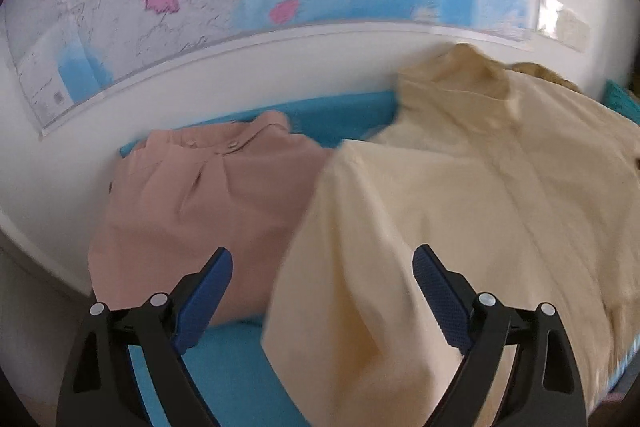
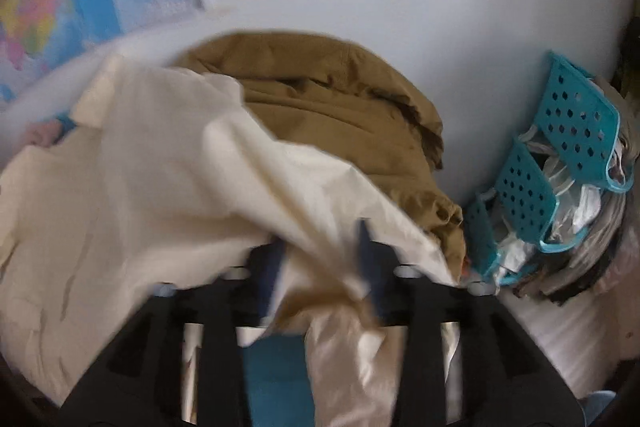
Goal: Fold large clothes
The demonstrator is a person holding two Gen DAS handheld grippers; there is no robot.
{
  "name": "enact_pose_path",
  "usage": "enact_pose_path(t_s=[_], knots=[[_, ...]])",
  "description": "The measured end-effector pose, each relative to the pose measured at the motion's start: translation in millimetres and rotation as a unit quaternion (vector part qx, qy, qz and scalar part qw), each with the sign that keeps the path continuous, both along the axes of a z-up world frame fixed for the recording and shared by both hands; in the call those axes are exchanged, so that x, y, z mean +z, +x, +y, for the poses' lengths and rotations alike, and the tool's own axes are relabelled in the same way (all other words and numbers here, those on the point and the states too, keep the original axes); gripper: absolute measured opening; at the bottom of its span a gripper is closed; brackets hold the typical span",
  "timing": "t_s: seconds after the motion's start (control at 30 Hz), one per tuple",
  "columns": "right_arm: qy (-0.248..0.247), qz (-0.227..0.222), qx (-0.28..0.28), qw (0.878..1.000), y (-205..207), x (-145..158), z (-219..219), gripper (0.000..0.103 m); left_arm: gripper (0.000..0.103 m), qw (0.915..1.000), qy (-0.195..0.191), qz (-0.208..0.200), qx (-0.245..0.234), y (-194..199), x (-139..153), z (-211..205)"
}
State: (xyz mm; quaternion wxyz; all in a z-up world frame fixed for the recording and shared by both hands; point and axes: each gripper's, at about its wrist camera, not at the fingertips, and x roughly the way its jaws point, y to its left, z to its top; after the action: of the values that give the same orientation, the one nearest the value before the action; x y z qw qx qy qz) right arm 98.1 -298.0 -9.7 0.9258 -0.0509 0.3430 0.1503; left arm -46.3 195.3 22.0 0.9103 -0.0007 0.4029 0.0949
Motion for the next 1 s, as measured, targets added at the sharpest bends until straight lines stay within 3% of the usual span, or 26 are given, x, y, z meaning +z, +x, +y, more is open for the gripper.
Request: enact_pose_path(t_s=[0.13, 0.23, 0.3, 0.33, 0.4, 0.53, 0.57, 0.67, 0.73, 0.77, 0.8, 0.87, 0.93, 1.0], knots=[[-0.018, -0.067, 0.070, 0.995, -86.9, 0.2, -2.2, 0.081, 0.090, 0.9941, -0.027, -0.030, -0.101, -36.6, 11.4, -42.4], [-0.090, -0.080, 0.107, 0.987, -149.1, -22.9, 5.6, 0.081, 0.090, 0.9840, -0.053, -0.026, -0.168, -42.8, 5.0, -80.9], [-0.160, -0.073, 0.096, 0.980, -170.1, -45.3, 9.7, 0.080, 0.090, 0.9701, -0.095, -0.027, -0.222, -39.4, 0.1, -105.5], [-0.173, -0.055, 0.092, 0.979, -177.0, -60.0, 8.5, 0.075, 0.091, 0.9599, -0.119, -0.025, -0.253, -35.0, -3.3, -121.8], [-0.159, -0.022, 0.103, 0.982, -186.5, -82.4, 7.1, 0.073, 0.092, 0.9453, -0.131, -0.013, -0.299, -24.8, -10.9, -157.8], [-0.125, -0.028, 0.107, 0.986, -195.0, -109.6, 16.6, 0.069, 0.092, 0.9161, -0.127, 0.023, -0.380, -0.7, -31.3, -240.1], [-0.127, -0.032, 0.105, 0.986, -192.9, -114.3, 21.2, 0.069, 0.092, 0.9140, -0.120, 0.032, -0.386, 5.8, -36.1, -254.5], [-0.121, -0.076, 0.091, 0.986, -187.8, -118.1, 33.7, 0.070, 0.084, 0.9189, -0.078, 0.045, -0.384, 25.2, -51.4, -291.6], [-0.096, -0.079, 0.082, 0.989, -173.8, -116.7, 36.4, 0.067, 0.070, 0.9215, -0.088, 0.066, -0.372, 42.9, -60.9, -302.1], [-0.076, -0.082, 0.082, 0.990, -167.4, -115.3, 37.6, 0.062, 0.070, 0.9215, -0.104, 0.074, -0.367, 48.4, -62.9, -303.0], [-0.046, -0.082, 0.088, 0.992, -162.6, -113.3, 38.0, 0.050, 0.070, 0.9224, -0.120, 0.078, -0.359, 54.1, -63.6, -299.8], [0.027, -0.065, 0.108, 0.992, -157.9, -106.9, 39.9, 0.010, 0.067, 0.9264, -0.138, 0.078, -0.341, 61.7, -62.1, -294.1], [0.112, -0.055, 0.121, 0.985, -160.0, -91.0, 34.1, 0.007, 0.063, 0.9301, -0.152, 0.069, -0.327, 64.8, -54.0, -283.9], [0.146, -0.063, 0.137, 0.978, -173.6, -69.2, 29.5, 0.007, 0.063, 0.9334, -0.165, 0.052, -0.314, 66.4, -42.5, -271.8]])
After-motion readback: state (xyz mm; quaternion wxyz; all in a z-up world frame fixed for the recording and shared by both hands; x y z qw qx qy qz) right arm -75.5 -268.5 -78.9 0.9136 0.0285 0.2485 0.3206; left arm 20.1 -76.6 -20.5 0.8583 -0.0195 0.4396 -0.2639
